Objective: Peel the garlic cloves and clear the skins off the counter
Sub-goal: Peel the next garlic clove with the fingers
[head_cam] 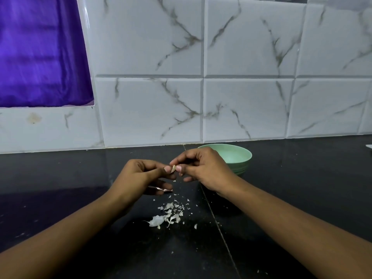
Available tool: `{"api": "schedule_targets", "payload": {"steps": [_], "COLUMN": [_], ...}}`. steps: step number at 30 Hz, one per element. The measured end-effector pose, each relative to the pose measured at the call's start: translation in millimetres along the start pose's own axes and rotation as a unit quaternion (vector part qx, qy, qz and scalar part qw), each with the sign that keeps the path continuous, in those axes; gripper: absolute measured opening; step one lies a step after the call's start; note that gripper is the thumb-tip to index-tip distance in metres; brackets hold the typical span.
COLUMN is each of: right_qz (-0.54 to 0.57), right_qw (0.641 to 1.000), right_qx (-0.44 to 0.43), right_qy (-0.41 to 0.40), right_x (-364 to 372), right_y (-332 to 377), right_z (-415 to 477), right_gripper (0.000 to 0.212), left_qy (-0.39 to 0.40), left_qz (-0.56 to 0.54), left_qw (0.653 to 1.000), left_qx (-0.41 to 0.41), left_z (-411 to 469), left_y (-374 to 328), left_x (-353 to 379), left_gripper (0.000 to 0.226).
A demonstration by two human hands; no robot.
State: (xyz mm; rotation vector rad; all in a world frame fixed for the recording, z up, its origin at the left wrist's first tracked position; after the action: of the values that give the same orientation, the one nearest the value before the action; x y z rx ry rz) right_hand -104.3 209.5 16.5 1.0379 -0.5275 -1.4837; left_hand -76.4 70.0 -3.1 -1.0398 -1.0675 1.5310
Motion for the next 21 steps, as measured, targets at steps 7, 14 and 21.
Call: {"api": "schedule_targets", "payload": {"steps": [7,14,21], "right_qz": [0.039,0.052,-0.027], "right_qw": [0.999,0.997,0.997], "right_qx": [0.003,0.050,0.022], "right_qy": [-0.011,-0.031,-0.068], "right_x": [-1,0,-4], "right_y": [5,2,8], "right_z": [-3,-5,-7], "right_gripper": [0.018,0.011,0.009], "left_qy": [-0.022,-0.052,-0.070], "left_qz": [-0.120,-0.131,-0.075], "left_qw": [0.989,0.988,0.995], "left_qx": [-0.083,-0.058,0.015], "left_z": [-3,-2,-5], "left_y": [8,6,-2], "left_x": [6,3,1], "left_gripper": [0.011,0.018,0.016]}}
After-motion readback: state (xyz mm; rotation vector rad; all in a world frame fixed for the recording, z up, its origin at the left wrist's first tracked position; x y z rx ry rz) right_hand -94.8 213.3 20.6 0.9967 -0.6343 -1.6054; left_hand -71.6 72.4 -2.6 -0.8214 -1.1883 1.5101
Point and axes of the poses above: each hand's wrist, its own z-axis towards the middle knuckle, its own x-axis out of the palm, y = z × x, the point moved 6 cm from there along z, towards the middle knuckle, and after that the axes turned 11 degrees about -y, right-handed, at the moved point
